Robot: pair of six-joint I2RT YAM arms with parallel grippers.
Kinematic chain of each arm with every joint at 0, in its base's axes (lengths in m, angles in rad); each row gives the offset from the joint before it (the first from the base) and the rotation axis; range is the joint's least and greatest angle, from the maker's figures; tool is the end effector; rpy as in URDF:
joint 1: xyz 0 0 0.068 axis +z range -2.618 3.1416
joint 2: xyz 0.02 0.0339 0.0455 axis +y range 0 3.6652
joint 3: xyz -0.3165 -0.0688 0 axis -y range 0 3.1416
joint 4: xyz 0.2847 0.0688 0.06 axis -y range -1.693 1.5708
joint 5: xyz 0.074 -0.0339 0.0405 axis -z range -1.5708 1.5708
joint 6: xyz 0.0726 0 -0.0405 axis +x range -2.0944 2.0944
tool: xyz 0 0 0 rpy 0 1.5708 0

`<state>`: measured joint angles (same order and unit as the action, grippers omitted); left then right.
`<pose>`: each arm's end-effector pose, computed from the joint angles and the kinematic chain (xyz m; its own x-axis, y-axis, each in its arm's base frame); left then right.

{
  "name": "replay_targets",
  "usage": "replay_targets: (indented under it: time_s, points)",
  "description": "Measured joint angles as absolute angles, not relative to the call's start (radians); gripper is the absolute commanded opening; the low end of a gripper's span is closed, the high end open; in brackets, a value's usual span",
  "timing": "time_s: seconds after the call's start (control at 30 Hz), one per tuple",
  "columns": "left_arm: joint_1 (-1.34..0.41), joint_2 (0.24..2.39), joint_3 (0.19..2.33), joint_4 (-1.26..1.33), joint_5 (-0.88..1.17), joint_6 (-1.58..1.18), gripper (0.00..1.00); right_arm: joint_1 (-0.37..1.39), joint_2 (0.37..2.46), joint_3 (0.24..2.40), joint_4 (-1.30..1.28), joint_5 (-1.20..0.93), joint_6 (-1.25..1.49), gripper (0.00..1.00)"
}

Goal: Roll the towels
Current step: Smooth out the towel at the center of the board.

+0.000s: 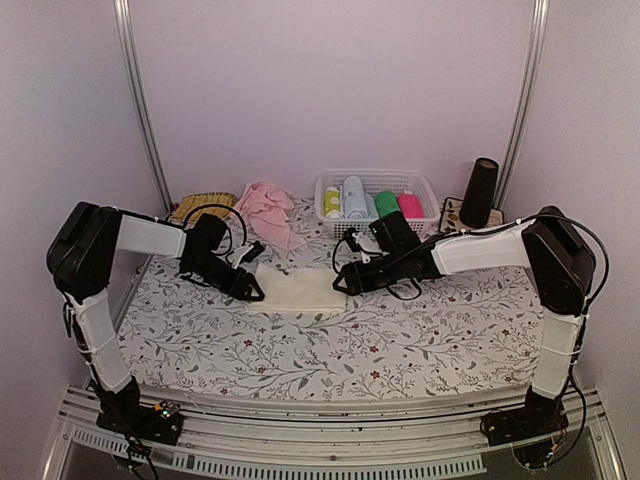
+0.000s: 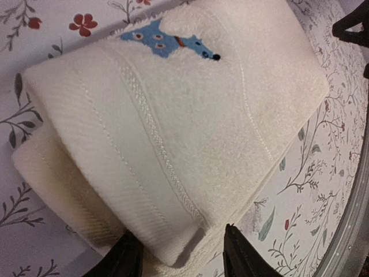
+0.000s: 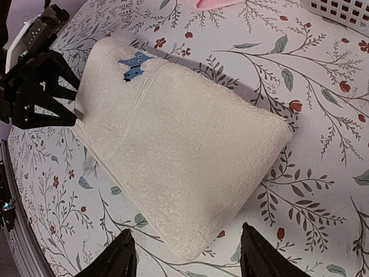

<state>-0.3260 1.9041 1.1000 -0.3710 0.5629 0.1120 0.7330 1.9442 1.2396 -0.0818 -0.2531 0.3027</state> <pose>0.3821 -0.1701 0.1242 -0.8166 0.3758 -0.4381 0.5605 0.6977 -0.4462 0.3543 0.3435 0.1674 -0.7344 -0.2729 -0.6214 -0.5870 0.7150 0.3798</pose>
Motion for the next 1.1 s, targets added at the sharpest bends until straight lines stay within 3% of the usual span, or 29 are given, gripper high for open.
replay_targets:
  time_s: [0.27,0.37,0.87,0.9,1.1]
  points:
    - [-0.333,1.914,1.100,-0.395,0.569,0.124,0.08,0.733,1.944,1.240,-0.081,-0.253,0.302,0.62]
    - [-0.333,1.913,1.100,-0.407,0.575,0.128,0.00,0.733,1.944,1.240,-0.081,-0.253,0.302,0.62]
    - [-0.332,1.872,1.081,-0.468,0.625,0.126,0.01,0.733,1.948,1.237,-0.083,-0.245,0.300,0.62]
    - [-0.332,1.869,1.077,-0.466,0.611,0.122,0.04,0.733,1.951,1.237,-0.083,-0.245,0.299,0.62]
    - [-0.318,1.867,1.059,-0.451,0.514,0.108,0.60,0.733,1.959,1.243,-0.103,-0.243,0.292,0.62]
